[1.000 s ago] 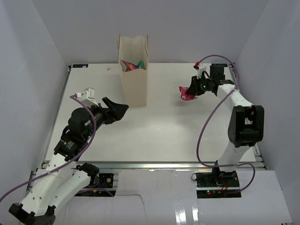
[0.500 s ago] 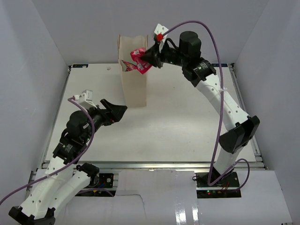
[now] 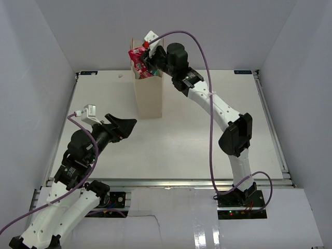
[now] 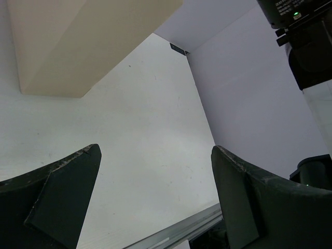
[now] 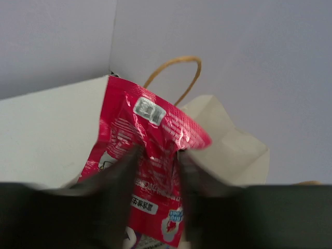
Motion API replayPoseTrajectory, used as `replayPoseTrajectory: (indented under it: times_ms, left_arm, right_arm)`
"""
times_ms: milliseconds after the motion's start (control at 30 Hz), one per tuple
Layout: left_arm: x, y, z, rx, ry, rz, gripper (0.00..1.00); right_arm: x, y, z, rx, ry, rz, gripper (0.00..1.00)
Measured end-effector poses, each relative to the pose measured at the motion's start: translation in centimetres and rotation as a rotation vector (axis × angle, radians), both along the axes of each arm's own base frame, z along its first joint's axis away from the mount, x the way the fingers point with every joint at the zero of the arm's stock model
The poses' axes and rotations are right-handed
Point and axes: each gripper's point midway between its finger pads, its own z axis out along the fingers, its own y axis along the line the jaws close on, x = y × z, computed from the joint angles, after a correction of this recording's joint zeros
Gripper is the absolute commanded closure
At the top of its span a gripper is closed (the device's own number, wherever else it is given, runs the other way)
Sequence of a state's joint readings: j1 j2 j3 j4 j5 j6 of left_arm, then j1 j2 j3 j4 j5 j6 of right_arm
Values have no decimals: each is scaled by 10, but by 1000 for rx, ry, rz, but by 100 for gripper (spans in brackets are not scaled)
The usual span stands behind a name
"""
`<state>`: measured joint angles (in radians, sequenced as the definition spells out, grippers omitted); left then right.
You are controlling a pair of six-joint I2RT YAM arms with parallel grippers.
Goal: Place the snacks into the paper bag
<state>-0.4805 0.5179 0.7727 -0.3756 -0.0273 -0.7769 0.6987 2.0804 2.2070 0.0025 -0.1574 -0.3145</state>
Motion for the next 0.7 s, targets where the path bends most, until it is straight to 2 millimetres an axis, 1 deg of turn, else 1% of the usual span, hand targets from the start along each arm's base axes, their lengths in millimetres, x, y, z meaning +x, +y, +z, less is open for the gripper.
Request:
replayPoseTrajectory:
  times_ms: [33, 100, 167, 300, 367, 400, 433, 467, 500, 533, 567, 600, 633, 667, 700]
  left_arm:
    - [0, 0, 0, -1, 2, 0, 2]
    - [0, 0, -2, 1, 7, 1, 2]
    - [0, 0, -2, 3, 10, 1, 2]
    - [2, 0, -4, 7, 17, 2, 2]
    - [3, -1, -6, 10, 22, 2, 2]
    - [3, -1, -6, 11, 23, 2, 2]
    - [4, -1, -7, 14, 25, 2, 2]
    - [4, -2, -8, 16, 26, 2, 2]
    - [5, -2, -8, 21, 28, 1, 2]
    - [5, -3, -9, 26, 30, -2, 2]
    - [6, -3, -10, 31, 32, -5, 2]
    - [6, -4, -11, 37, 34, -8, 2]
    - [7, -5, -11, 42, 33, -16, 2]
    - [7, -7, -11, 47, 33, -25, 2]
    - [7, -9, -11, 52, 34, -34, 2]
  right_arm:
    - [4, 2, -9, -9, 10, -16, 35]
    - [8, 2, -19, -29, 11, -35, 18]
    - [10, 1, -19, -32, -3, -46, 17]
    - [5, -3, -3, -14, -28, -46, 14]
    - [0, -8, 10, 0, -40, -44, 13]
    - [-5, -12, 18, 5, -43, -43, 5]
    - [-10, -16, 26, 13, -42, -44, 2]
    - [-15, -22, 36, 22, -45, -46, 4]
    - [-20, -30, 45, 28, -41, -53, 9]
    - [-27, -37, 51, 32, -34, -53, 10]
    - [-36, -49, 61, 36, -32, -59, 10]
    - [-45, -63, 65, 36, -18, -62, 10]
    - [-52, -78, 67, 29, 0, -71, 10]
    - [-58, -98, 66, 24, 10, -83, 10]
    - [-63, -118, 58, 10, 40, -102, 10]
